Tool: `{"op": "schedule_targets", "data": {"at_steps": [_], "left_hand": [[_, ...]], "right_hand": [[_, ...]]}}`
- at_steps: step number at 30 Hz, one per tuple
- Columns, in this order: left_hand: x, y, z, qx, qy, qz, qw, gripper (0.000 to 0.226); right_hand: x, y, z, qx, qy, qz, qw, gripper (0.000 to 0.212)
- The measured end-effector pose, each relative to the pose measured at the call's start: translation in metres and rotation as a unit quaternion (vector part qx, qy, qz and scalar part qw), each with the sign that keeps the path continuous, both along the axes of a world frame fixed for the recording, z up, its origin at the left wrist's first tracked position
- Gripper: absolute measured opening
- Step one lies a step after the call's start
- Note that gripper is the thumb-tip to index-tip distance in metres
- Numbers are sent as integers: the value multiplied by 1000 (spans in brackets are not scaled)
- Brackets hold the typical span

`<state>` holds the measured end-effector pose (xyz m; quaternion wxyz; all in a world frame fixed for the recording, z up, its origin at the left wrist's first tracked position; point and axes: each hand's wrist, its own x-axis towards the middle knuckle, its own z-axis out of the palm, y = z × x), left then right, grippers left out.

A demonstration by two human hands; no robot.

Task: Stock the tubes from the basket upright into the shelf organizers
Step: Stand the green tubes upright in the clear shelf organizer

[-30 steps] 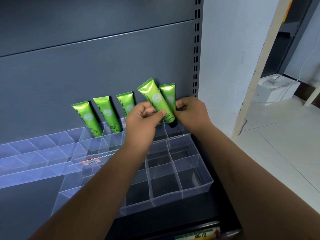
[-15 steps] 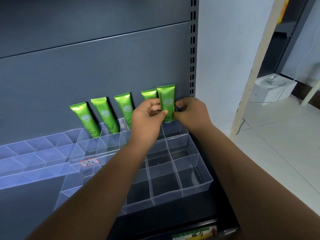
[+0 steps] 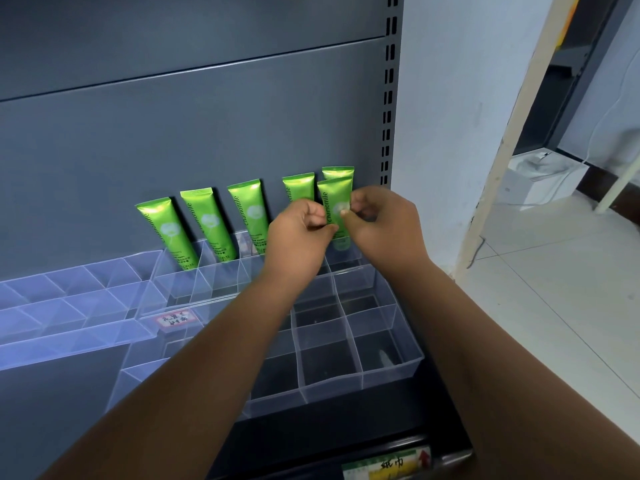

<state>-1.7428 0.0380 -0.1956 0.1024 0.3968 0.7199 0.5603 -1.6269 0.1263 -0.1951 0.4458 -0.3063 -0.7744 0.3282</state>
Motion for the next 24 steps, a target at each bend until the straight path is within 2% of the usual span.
{"op": "schedule_targets", "data": {"at_steps": [9, 24], "left_hand": [[-2, 0, -3, 16, 22, 13, 1000, 13], [-1, -3, 0, 33, 13, 25, 999, 3]], "right_hand": [[0, 0, -4, -27, 4, 6, 1000, 5], [1, -4, -3, -24, -6, -13, 1000, 12]]}}
